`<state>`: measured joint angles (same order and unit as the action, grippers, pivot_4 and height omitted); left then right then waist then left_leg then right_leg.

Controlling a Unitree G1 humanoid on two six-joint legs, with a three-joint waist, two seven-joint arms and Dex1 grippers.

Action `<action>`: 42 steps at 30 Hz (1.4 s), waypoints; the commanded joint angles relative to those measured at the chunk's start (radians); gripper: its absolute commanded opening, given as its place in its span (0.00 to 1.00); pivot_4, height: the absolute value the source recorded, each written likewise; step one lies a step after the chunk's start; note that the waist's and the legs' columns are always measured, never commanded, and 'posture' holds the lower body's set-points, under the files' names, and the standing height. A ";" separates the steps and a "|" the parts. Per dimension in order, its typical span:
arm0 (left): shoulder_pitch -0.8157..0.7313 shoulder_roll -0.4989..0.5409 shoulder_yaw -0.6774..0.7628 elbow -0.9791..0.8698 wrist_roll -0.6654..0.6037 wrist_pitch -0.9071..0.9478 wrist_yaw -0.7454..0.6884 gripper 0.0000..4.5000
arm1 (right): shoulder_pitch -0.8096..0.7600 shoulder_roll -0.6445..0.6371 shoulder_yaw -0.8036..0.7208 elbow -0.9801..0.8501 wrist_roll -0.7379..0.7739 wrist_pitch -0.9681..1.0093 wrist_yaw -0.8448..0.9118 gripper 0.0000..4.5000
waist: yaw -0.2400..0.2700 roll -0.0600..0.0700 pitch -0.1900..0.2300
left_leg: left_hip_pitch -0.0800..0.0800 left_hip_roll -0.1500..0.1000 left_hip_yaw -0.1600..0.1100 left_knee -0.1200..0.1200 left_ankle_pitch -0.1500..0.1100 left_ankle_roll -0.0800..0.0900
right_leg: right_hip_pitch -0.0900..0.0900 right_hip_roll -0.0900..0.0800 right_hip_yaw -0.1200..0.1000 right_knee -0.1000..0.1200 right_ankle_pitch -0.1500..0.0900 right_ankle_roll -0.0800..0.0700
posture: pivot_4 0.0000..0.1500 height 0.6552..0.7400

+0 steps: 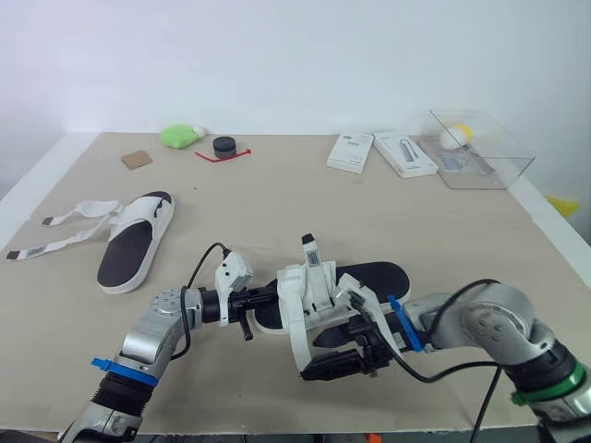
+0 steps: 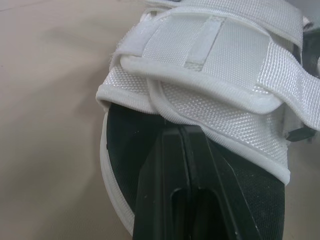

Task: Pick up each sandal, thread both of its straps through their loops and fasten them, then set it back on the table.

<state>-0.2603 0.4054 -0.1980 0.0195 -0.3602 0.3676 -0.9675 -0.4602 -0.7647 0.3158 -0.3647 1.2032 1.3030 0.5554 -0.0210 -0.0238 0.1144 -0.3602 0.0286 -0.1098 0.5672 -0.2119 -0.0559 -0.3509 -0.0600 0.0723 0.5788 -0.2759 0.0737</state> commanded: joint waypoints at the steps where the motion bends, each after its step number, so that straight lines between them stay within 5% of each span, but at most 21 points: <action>1: 0.039 0.008 -0.027 0.046 0.037 0.033 0.016 0.00 | -0.028 0.019 -0.040 -0.010 0.009 0.074 -0.037 0.76 | 0.000 0.001 -0.001 | 0.000 0.000 0.000 0.000 0.000 0.000 | 0.000 0.000 0.000 0.000 0.000 0.000 | 1.00 1.00; 8: 0.053 0.009 -0.016 0.036 0.034 0.034 0.027 0.00 | -0.073 0.051 -0.080 0.007 0.045 0.214 -0.038 0.02 | 0.000 -0.001 -0.005 | 0.000 0.000 -0.001 -0.001 0.000 0.001 | 0.000 0.001 0.000 0.001 0.002 0.002 | 1.00 1.00; 18: 0.041 -0.004 -0.018 0.058 0.040 0.020 0.032 0.00 | -0.380 0.124 -0.146 0.298 0.125 0.311 -0.082 0.01 | -0.001 0.005 -0.001 | -0.001 0.000 -0.001 -0.001 0.000 0.001 | -0.005 0.001 0.001 0.000 0.001 0.002 | 1.00 1.00; 24: 0.052 -0.006 -0.012 0.053 0.039 0.010 0.043 0.00 | -0.256 0.004 -0.096 0.187 0.165 0.311 -0.074 0.01 | 0.004 -0.002 -0.008 | -0.005 -0.001 -0.002 -0.001 0.001 0.003 | -0.004 0.002 0.001 0.002 0.003 0.000 | 1.00 1.00; 27: 0.069 -0.004 -0.010 0.042 0.036 0.010 0.046 0.00 | -0.162 -0.021 -0.102 0.103 0.208 0.311 -0.069 0.19 | 0.004 -0.001 -0.011 | -0.007 -0.003 -0.002 -0.001 0.001 0.003 | -0.004 0.002 0.003 0.002 0.007 0.002 | 1.00 1.00; 34: 0.080 -0.006 -0.014 0.028 0.038 0.019 0.044 0.00 | -0.057 0.127 -0.118 0.108 0.125 0.287 -0.180 0.95 | -0.002 0.003 -0.009 | -0.006 -0.001 -0.004 -0.001 0.000 0.003 | -0.007 0.003 0.001 0.000 0.006 0.001 | 1.00 1.00; 42: 0.076 0.005 -0.018 0.024 0.033 0.026 0.039 0.00 | -0.048 0.369 -0.173 0.187 0.030 0.285 -0.345 0.99 | -0.001 0.001 -0.010 | -0.009 -0.001 -0.004 0.000 0.003 0.004 | -0.013 0.003 0.002 0.002 0.008 0.001 | 1.00 1.00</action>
<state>-0.2139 0.3977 -0.1783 -0.0012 -0.3617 0.3498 -0.9293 -0.5097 -0.4243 0.1787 -0.1940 1.2602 1.5934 0.2490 -0.0224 -0.0223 0.1040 -0.3689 0.0274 -0.1135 0.5674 -0.2090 -0.0517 -0.3643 -0.0567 0.0742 0.5813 -0.2666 0.0740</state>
